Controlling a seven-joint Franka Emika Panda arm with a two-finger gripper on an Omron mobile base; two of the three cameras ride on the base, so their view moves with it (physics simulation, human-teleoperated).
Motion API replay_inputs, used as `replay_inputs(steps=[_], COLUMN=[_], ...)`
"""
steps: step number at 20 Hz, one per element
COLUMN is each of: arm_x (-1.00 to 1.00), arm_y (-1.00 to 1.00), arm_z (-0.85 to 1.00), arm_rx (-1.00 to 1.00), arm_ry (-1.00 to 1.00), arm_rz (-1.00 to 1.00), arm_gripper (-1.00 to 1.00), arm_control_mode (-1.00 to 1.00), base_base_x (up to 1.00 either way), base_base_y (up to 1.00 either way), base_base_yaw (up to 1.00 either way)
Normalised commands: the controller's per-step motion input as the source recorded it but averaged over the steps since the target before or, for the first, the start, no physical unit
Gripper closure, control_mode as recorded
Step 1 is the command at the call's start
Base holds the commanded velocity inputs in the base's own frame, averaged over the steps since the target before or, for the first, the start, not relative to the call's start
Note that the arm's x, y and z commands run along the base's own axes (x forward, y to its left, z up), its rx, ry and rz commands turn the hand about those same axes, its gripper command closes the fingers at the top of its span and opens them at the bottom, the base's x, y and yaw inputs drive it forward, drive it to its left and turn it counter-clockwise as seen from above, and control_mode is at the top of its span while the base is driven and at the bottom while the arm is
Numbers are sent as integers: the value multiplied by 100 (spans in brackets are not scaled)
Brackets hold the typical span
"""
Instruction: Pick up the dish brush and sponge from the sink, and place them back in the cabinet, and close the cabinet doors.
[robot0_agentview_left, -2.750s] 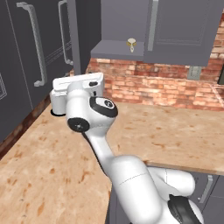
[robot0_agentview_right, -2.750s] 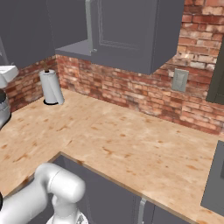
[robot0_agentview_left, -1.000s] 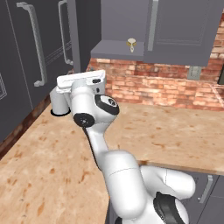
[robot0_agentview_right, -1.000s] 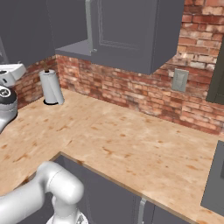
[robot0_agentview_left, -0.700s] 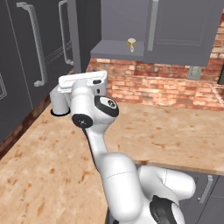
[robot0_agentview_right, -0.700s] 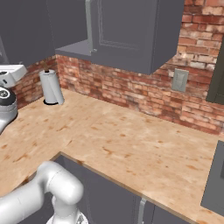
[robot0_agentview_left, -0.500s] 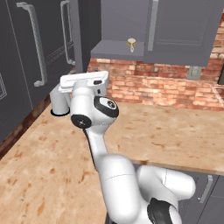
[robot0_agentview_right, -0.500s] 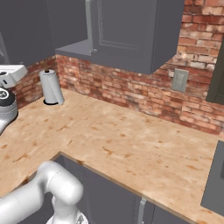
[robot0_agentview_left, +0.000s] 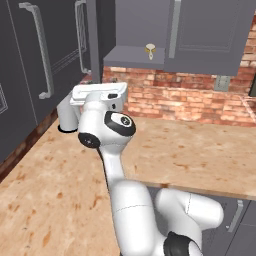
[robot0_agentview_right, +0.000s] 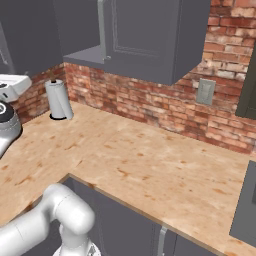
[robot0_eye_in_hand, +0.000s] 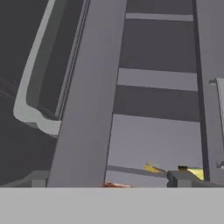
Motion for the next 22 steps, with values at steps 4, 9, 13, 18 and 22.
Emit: replay_inputs(steps=[4, 9, 13, 18, 22], arm_x=[0, 0, 0, 2, 8], arm_y=[-33, -37, -36, -34, -31], arm_z=[-3, -7, -8, -10, -11], arm_rx=[0, 0, 0, 0, 0], arm_ry=[-5, -5, -5, -5, -5], arm_rz=[-6, -4, -4, -4, -5], arm_gripper=[-100, -100, -100, -100, -100], arm_control_mode=[-100, -100, -100, -100, -100], base_base_x=[0, 0, 0, 0, 0], base_base_y=[0, 0, 0, 0, 0], base_base_yaw=[0, 0, 0, 0, 0])
